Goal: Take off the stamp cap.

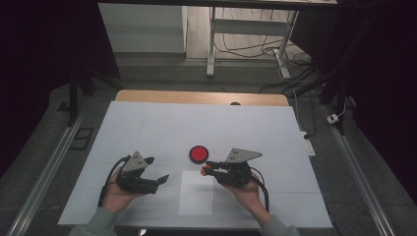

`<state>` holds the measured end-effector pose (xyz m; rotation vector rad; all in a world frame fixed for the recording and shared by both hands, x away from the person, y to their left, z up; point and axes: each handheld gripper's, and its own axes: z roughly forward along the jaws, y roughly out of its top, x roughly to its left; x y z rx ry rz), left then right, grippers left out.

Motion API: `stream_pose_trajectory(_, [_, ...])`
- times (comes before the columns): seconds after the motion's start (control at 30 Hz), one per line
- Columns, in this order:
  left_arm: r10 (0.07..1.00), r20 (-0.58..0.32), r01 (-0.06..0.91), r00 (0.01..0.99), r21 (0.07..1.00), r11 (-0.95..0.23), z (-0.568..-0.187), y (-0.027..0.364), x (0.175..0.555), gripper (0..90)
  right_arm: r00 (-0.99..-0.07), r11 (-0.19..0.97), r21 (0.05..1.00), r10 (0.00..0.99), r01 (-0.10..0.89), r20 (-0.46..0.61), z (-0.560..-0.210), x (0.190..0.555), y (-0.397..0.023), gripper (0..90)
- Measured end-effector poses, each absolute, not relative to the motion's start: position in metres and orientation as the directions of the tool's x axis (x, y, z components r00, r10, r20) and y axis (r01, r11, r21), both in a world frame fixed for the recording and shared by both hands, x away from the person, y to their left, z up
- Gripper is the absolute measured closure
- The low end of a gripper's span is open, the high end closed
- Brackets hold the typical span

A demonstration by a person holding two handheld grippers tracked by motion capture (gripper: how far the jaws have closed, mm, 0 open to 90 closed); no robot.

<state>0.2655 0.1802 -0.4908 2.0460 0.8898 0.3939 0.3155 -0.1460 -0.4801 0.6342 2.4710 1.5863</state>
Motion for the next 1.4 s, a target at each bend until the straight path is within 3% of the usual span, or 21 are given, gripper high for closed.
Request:
stream_pose_trajectory(1.0, [0.604, -0.005, 0.391, 0.797, 0.767, -0.51, -0.477, 0.115, 0.293, 19.2, -0.892, 0.332, 0.898, 0.432, 0.29, 0.129, -0.479, 0.319, -0.15, 73.0])
stream_pose_trajectory(1.4, [0.583, -0.039, 0.397, 0.811, 0.769, -0.501, -0.485, 0.103, 0.294, 19.4, -0.893, 0.324, 0.903, 0.433, 0.282, 0.124, -0.477, 0.316, -0.15, 72.9])
